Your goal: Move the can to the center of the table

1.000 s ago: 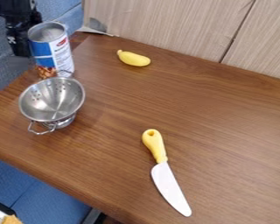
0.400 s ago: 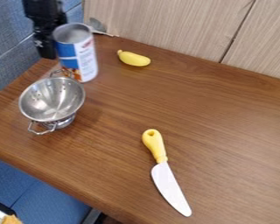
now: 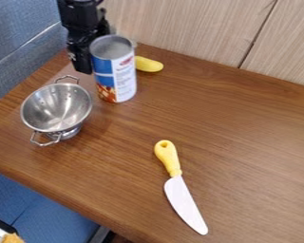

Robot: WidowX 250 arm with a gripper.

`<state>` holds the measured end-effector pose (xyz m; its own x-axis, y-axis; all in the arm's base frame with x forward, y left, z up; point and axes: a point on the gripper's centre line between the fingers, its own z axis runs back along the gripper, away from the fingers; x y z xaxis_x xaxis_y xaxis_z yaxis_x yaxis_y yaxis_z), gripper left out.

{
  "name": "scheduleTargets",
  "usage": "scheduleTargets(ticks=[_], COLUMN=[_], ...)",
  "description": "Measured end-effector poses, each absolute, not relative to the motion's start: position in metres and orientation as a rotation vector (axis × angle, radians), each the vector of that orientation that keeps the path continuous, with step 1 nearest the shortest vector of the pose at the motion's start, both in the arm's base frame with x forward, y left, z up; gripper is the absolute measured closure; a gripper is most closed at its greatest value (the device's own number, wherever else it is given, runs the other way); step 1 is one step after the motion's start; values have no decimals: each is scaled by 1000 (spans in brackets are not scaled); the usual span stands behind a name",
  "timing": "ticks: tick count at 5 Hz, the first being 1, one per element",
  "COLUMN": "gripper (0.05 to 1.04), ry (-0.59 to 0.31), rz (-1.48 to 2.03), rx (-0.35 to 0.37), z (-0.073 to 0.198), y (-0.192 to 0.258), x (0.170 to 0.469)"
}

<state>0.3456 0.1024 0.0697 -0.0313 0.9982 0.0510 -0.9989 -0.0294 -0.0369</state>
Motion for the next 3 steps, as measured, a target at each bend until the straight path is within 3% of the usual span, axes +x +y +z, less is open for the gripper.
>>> scheduleTargets(ticks=[3], gripper=[83], ry=[-3], rz=[1370], rx=[-43], z=[67], y=[34], x=[328])
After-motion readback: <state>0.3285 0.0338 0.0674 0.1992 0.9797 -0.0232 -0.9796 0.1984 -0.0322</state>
